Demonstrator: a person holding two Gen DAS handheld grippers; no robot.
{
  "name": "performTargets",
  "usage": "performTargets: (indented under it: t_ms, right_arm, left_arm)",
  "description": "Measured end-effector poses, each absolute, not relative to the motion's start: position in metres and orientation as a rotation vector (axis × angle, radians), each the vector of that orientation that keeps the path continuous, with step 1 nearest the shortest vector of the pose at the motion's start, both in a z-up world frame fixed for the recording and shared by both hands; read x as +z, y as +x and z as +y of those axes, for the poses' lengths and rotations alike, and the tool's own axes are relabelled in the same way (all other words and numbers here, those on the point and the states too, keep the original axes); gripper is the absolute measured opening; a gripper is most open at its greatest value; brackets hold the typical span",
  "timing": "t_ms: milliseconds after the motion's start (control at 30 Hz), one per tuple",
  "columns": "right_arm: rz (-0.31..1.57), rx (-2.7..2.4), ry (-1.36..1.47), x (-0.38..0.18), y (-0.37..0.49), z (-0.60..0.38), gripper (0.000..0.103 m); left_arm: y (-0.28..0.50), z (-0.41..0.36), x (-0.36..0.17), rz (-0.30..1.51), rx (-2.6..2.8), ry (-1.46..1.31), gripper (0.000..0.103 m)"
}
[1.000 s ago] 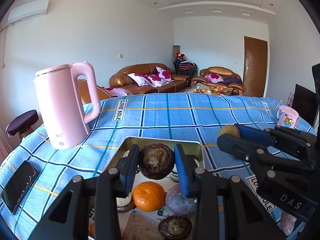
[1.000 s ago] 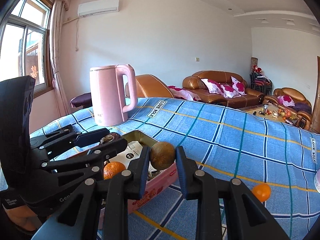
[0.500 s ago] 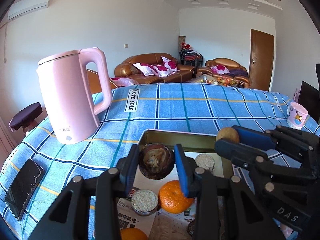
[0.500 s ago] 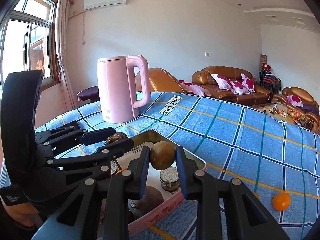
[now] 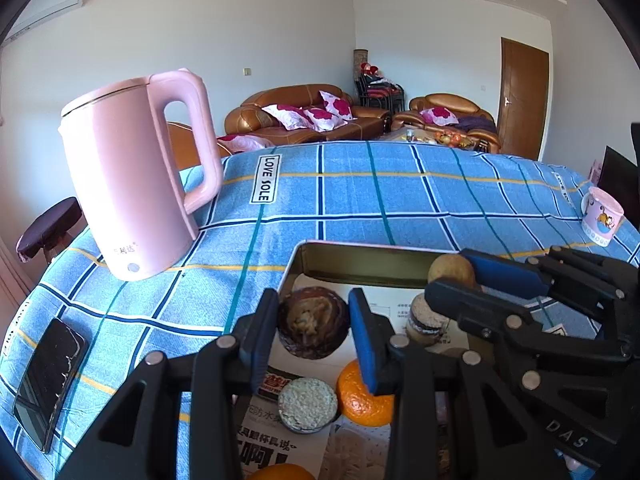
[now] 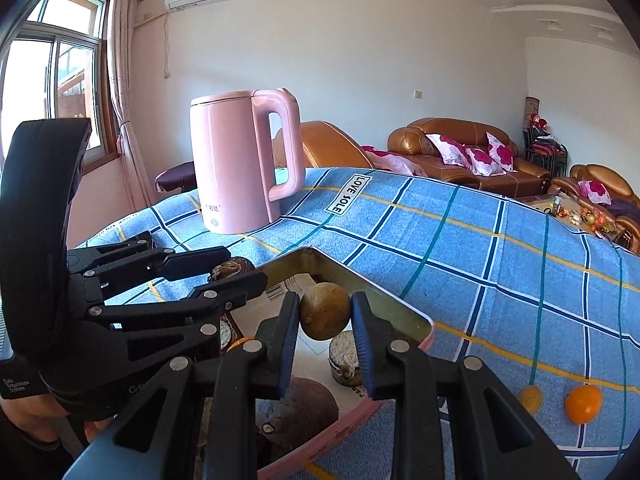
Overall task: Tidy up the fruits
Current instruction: 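Carry the mangosteen and small brown fruit over the pink tin with both tools, then open both tools to drop the fruits into the tin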
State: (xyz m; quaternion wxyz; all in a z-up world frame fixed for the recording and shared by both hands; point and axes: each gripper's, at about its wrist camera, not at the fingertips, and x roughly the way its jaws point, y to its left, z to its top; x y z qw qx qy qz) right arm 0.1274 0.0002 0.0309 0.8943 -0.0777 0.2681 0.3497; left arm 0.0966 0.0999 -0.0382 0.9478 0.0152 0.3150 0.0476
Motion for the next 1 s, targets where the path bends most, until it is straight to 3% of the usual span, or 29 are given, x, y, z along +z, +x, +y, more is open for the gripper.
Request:
performTargets:
  t_ms: [1000]
  right_arm:
    - [0.67,0.749,-0.159,0.015,0.153,0.012,0.029]
  left_arm:
    - [0.114,0.098,-0.047,0.748,0.128,0.116,0.041]
